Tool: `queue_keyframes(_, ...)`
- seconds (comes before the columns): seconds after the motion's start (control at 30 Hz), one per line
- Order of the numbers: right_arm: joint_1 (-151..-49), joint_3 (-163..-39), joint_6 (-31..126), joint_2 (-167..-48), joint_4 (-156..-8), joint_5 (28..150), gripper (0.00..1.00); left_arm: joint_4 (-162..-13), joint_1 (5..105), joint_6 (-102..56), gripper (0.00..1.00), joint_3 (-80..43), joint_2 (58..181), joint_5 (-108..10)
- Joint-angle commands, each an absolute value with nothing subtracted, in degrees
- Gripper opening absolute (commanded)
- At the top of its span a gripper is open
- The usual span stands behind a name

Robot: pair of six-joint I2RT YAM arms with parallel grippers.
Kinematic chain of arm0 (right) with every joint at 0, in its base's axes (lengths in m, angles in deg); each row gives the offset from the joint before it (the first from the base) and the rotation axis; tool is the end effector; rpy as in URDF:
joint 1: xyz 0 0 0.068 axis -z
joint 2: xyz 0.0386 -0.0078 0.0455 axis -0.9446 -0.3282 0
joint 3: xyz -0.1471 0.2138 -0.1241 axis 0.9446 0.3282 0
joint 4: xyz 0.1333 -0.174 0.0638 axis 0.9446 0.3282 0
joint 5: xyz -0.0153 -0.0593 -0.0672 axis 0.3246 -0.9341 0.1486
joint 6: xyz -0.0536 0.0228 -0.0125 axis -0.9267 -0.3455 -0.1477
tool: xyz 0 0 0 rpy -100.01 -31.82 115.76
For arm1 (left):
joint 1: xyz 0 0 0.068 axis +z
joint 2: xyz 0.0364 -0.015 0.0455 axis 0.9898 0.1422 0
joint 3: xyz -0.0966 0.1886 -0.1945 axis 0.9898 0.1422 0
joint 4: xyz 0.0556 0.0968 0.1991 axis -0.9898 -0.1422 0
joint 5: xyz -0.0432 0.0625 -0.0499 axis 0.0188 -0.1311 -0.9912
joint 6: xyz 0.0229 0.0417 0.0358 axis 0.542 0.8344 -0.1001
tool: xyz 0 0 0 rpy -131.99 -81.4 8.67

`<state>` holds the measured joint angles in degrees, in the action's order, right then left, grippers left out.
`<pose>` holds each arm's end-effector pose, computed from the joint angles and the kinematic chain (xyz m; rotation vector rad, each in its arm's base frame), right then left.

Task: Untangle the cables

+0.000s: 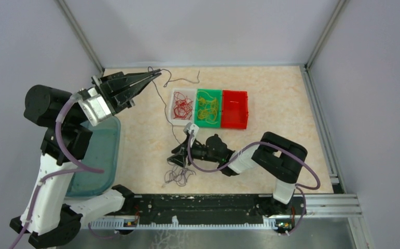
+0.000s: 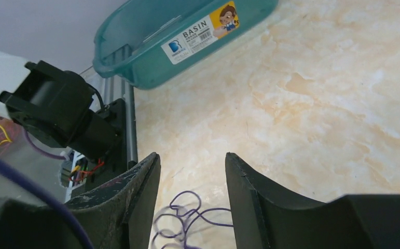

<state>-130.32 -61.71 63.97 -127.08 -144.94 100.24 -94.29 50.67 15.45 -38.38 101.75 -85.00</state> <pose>0.1564 0.2931 0.2215 -0.8188 1.5864 1.3452 0.0702 -0.0778 0.5697 1.0940 0.5332 -0.4677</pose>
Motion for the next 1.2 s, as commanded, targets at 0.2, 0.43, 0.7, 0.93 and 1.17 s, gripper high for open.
queue_keyframes(0.2,-131.0,-57.6,64.6,-130.0,-154.8,93.6,0.51,-78.7,50.4,32.3,0.0,-42.7,102.8,-76.1)
queue_keyframes(0.43,-130.8,-56.0,62.3,-124.3,-154.6,90.4,0.71,-82.4,50.4,34.6,0.0,-45.1,104.2,-76.8)
queue_keyframes(0.7,-124.9,-55.6,61.9,-107.1,-149.9,91.4,0.8,-82.5,50.4,32.8,0.0,-37.9,102.2,-77.1)
queue_keyframes(0.93,-123.2,-61.0,53.0,-94.9,-136.9,95.6,0.89,-89.2,50.4,23.2,0.0,-37.7,103.0,-81.8)
queue_keyframes(1.17,-123.1,-67.9,44.0,-87.0,-125.0,98.0,0.99,-96.3,50.4,16.6,0.0,-35.5,102.9,-88.2)
